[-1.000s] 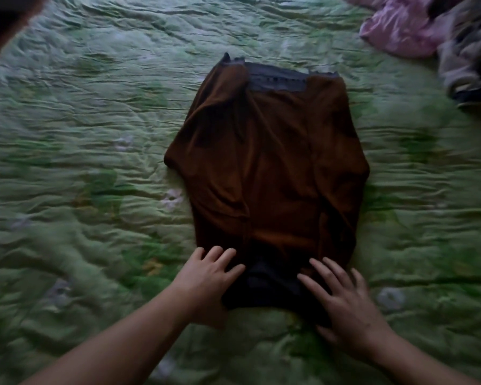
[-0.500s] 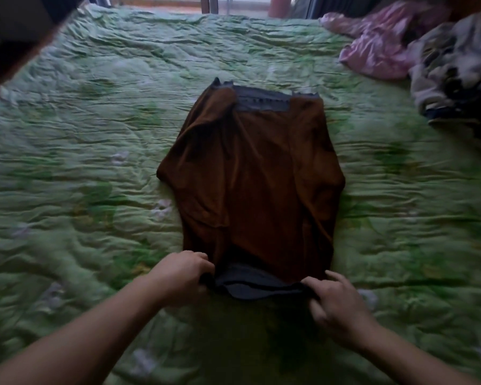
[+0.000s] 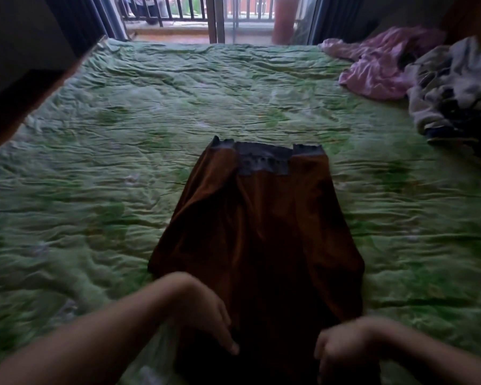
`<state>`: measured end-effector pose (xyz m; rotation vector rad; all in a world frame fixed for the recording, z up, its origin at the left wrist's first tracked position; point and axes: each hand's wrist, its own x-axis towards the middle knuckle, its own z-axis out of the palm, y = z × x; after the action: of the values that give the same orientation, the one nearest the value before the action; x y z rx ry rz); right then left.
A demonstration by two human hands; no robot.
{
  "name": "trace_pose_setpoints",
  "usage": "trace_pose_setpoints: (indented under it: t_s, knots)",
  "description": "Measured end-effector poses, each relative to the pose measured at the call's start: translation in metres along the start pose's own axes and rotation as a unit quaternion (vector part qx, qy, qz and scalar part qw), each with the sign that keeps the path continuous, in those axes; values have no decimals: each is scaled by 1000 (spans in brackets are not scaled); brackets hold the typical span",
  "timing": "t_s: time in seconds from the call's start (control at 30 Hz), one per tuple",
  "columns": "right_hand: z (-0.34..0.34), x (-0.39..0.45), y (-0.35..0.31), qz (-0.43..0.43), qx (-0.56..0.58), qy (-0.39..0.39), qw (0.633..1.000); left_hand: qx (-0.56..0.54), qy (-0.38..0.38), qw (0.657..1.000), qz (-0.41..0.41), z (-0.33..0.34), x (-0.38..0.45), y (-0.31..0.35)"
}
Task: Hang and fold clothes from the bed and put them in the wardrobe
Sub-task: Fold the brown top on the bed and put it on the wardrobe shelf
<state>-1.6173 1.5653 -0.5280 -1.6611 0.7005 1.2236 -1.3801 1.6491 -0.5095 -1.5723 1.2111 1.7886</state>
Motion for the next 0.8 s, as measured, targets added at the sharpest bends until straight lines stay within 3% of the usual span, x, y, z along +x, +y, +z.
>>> trace_pose_setpoints:
  t_s: [0.07,0.13,0.2,0.27,0.3,0.53,0.7,0.8]
  knots:
    - [-30,-15,3,-19,138,86,987,-122,96,986,57,-24,-9,0]
    - [-62,-25,10,-51,245,239,938,-184,268,938,116,-52,-18,0]
    - [-89,-33,11,-78,383,381,838,-247,424,857,159,-76,-24,2]
    - [-112,-38,12,-123,480,457,739,-336,475,789,197,-97,-25,2]
    - [-120,-40,13,-141,494,474,715,-356,477,777,206,-102,-26,2]
    - [-156,-13,28,-172,492,483,704,-324,473,795,199,-135,1,-9]
    - [-195,17,37,-156,483,469,723,-363,298,850,236,-168,14,-18]
    - [-228,24,39,-155,466,463,738,-357,343,838,228,-207,23,-22]
